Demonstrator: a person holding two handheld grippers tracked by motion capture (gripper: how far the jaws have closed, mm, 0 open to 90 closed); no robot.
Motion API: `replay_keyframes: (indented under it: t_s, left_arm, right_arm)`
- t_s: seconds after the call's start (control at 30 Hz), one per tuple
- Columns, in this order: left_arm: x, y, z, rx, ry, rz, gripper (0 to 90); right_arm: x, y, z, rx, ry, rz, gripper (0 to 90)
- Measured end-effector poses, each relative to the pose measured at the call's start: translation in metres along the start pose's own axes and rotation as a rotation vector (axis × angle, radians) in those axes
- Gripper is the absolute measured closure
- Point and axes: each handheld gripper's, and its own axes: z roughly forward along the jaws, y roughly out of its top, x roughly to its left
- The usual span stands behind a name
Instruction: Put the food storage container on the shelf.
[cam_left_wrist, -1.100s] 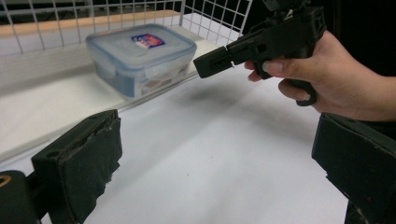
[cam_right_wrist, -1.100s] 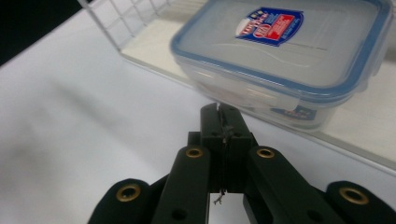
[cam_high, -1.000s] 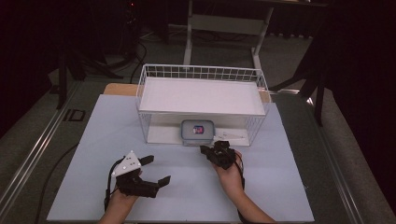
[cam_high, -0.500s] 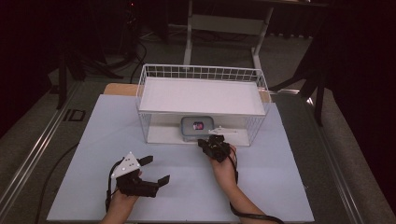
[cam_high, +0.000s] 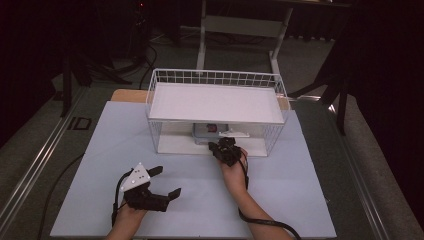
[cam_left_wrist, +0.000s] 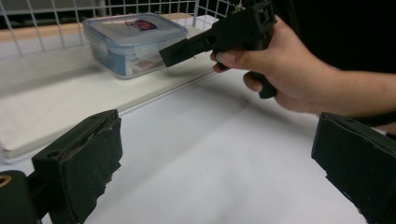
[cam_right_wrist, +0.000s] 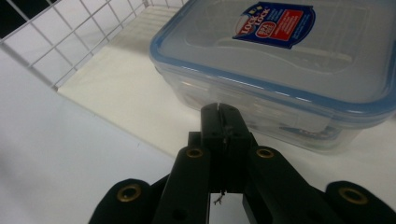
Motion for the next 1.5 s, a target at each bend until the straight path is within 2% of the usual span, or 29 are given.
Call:
replay_keyframes:
  t_s: [0.2,0.23,0.3,0.4,0.47,0.67,0.83,0.9,0.97,1.03,1.07,1.1,1.17,1.23,1.3,1.37,1.5]
  left_arm:
    - [0.001,-0.001,-0.001,-0.007,-0.008,-0.030,3.0]
    - [0.001,-0.001,-0.001,-0.007,-0.007,-0.025,3.0]
    - [0.000,0.000,-0.001,-0.006,-0.001,-0.012,3.0]
    - [-0.001,0.000,-0.001,-0.006,-0.003,-0.008,3.1]
    - [-0.001,0.000,0.000,-0.003,-0.005,-0.012,3.1]
    - [0.000,-0.001,0.001,-0.001,-0.014,-0.026,3.1]
    - [0.000,-0.001,0.001,0.003,-0.015,-0.028,3.1]
    - [0.000,-0.001,0.000,-0.002,-0.017,-0.029,3.1]
    - [0.000,0.000,-0.001,-0.008,-0.019,-0.022,3.1]
    - [0.000,0.000,-0.003,-0.034,-0.052,-0.016,3.0]
    - [0.000,0.001,-0.004,-0.038,-0.054,-0.015,3.1]
    - [-0.001,0.001,-0.004,-0.036,-0.044,-0.011,3.0]
    - [0.000,0.002,-0.004,-0.034,-0.031,-0.012,3.0]
    - [0.000,0.001,-0.004,-0.034,-0.029,-0.022,3.1]
    - [0.000,0.001,-0.003,-0.033,-0.027,-0.019,3.1]
    - [0.000,0.001,-0.003,-0.031,-0.025,-0.013,3.1]
    - [-0.001,0.002,-0.001,-0.021,-0.024,-0.003,3.1]
  right_arm:
    - [-0.001,0.008,0.005,-0.013,-0.020,0.009,89.7]
    - [-0.001,0.010,0.004,-0.010,-0.027,0.023,89.7]
    - [-0.004,0.014,0.005,-0.021,-0.043,0.003,89.7]
    - [-0.004,0.018,0.005,0.000,-0.060,0.039,89.7]
    - [-0.004,0.019,0.005,0.014,-0.049,0.064,89.7]
    - [-0.002,0.019,0.007,0.011,-0.039,0.074,89.8]
    - [-0.002,0.020,0.007,0.012,-0.048,0.065,89.7]
    - [-0.002,0.018,0.007,0.003,-0.060,0.037,89.7]
    - [0.000,0.015,0.005,-0.005,-0.052,0.005,89.2]
    - [0.004,0.012,0.000,-0.001,-0.040,0.004,86.3]
    - [0.005,0.011,-0.002,-0.007,-0.041,-0.021,85.6]
    - [0.007,0.011,-0.005,-0.010,-0.045,-0.032,84.8]
    - [0.008,0.009,-0.011,-0.016,-0.034,-0.011,81.0]
    - [0.011,0.007,-0.016,-0.019,-0.055,-0.029,77.5]
    - [0.014,0.004,-0.023,-0.029,-0.045,-0.034,73.3]
    - [0.017,0.003,-0.030,-0.040,-0.042,-0.050,65.3]
    - [0.019,0.001,-0.044,-0.062,-0.021,-0.060,43.1]
